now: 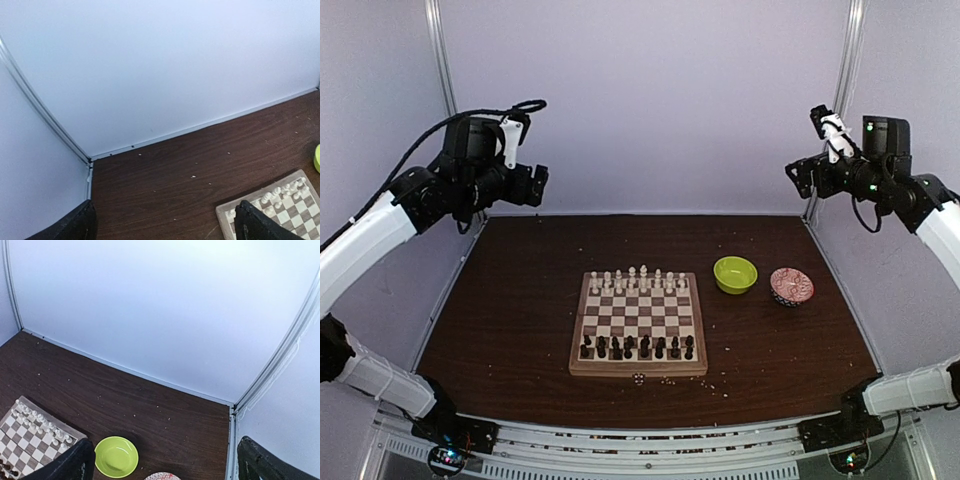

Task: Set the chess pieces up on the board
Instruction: Reset both arms

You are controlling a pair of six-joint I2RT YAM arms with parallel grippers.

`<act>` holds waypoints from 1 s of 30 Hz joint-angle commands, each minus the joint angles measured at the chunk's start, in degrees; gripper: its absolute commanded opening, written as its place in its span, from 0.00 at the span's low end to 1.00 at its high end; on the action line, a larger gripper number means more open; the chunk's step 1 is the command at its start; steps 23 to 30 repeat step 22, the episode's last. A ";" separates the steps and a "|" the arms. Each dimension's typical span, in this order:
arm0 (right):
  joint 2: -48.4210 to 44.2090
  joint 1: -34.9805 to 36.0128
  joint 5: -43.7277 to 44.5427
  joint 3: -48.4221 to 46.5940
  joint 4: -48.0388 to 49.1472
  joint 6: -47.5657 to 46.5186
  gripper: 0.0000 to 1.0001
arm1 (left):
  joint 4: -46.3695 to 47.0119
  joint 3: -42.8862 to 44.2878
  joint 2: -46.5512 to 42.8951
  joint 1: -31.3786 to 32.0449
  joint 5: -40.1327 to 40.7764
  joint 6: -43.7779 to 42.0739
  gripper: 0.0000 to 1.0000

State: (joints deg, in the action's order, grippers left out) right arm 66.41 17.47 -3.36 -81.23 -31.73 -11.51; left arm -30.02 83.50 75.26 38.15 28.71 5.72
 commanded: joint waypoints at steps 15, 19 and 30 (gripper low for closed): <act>-0.96 -0.79 -4.23 11.58 8.68 7.26 1.00 | 12.56 -12.85 -2.14 -1.50 8.77 -2.73 0.98; -0.51 -0.84 -7.65 12.16 8.50 5.22 0.99 | 12.99 -13.83 -2.86 -1.49 8.25 -2.81 0.98; 0.09 -0.85 -10.85 11.46 6.93 4.78 1.00 | 12.82 -14.00 -2.77 -1.44 7.83 -2.67 0.98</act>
